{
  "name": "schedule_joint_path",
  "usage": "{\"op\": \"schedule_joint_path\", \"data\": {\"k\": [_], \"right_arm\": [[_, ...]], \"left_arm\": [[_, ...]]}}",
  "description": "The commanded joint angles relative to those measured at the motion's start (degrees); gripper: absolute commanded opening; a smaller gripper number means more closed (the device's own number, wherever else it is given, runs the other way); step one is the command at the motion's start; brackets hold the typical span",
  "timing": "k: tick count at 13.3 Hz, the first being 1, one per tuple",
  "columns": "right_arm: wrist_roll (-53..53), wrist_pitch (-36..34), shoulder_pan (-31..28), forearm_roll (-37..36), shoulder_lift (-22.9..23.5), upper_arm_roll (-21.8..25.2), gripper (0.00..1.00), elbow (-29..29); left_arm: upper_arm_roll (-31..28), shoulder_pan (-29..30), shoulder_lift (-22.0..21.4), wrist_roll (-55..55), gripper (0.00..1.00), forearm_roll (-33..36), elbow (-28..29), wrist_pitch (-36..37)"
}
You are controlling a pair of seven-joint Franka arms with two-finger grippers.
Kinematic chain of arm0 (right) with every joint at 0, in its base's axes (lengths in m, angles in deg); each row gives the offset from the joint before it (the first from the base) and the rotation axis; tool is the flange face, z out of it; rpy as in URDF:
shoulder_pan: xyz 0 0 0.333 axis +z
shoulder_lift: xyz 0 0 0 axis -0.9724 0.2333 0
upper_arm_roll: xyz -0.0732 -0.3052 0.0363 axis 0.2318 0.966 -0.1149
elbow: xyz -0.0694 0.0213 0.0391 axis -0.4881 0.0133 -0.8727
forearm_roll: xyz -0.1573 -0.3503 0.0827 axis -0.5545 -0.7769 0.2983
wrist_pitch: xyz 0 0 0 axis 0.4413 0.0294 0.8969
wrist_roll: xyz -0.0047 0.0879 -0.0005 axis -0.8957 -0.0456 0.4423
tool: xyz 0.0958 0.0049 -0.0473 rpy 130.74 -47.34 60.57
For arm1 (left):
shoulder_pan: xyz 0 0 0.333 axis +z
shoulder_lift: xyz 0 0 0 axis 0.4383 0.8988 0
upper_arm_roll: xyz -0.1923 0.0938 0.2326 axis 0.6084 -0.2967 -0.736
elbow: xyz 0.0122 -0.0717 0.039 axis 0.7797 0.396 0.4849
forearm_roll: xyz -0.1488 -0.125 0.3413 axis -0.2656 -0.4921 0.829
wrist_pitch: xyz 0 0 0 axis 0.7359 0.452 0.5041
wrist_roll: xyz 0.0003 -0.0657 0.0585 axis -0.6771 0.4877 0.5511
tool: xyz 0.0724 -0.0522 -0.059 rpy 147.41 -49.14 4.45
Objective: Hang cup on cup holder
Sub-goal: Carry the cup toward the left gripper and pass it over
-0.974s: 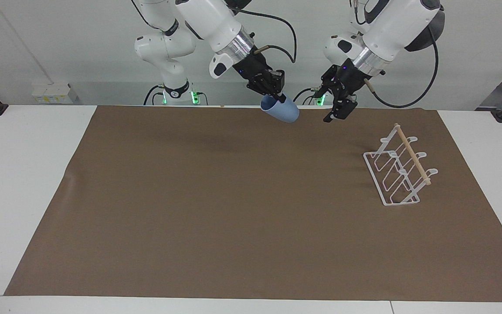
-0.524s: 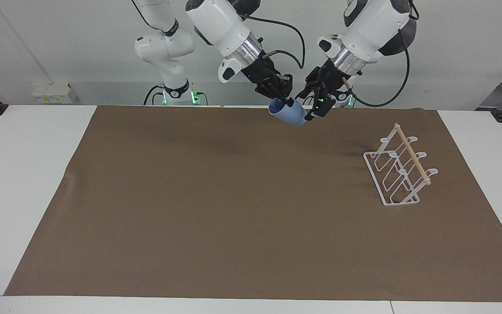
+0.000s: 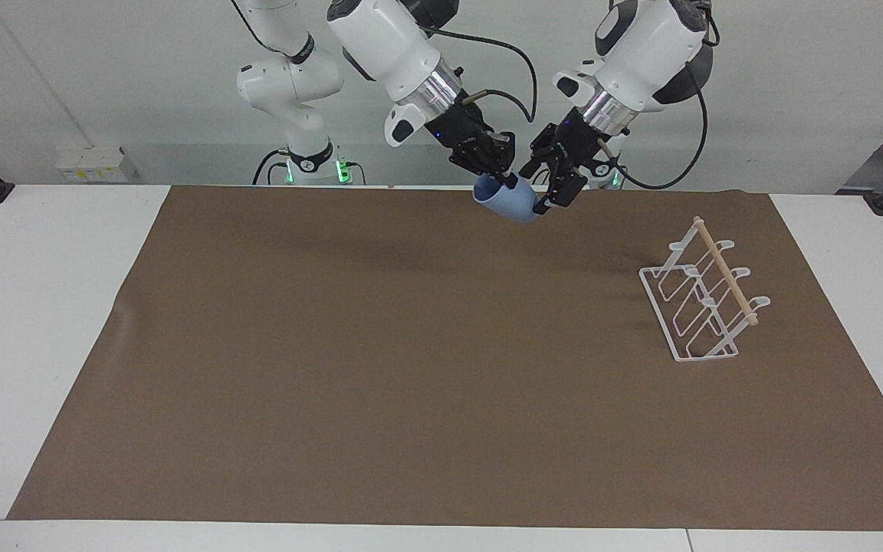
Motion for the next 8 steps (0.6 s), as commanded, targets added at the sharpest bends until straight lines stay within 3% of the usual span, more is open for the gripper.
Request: {"op": "schedule_joint_path", "data": {"k": [1,5,6,7,8], "right_arm": [[-0.73,0.57,0.07,1.74,-0.05,0.05,0.0,0.12],[-0.73,0.57,0.07,1.74,-0.05,0.05,0.0,0.12],[-0.73,0.57,0.07,1.74,-0.05,0.05,0.0,0.12],[-0.73,0.48,0.07,1.74,-0.05,0.05,0.0,0.2],[-0.73,0.48,0.07,1.74,-0.05,0.05,0.0,0.12]], "left_arm": [[-0.73,-2.88,-0.66,2.72,1.0,-2.73,2.43,-4.23],[-0.81,-3.76,1.55,2.9,1.0,-4.68,2.43,-6.7],[-0.81,-3.76,1.55,2.81,0.61,-4.68,2.43,-6.61],[-0.81,-3.76,1.55,2.9,0.13,-4.59,2.25,-6.35],[-0.81,-3.76,1.55,2.9,0.02,-4.59,2.17,-6.26]]}}
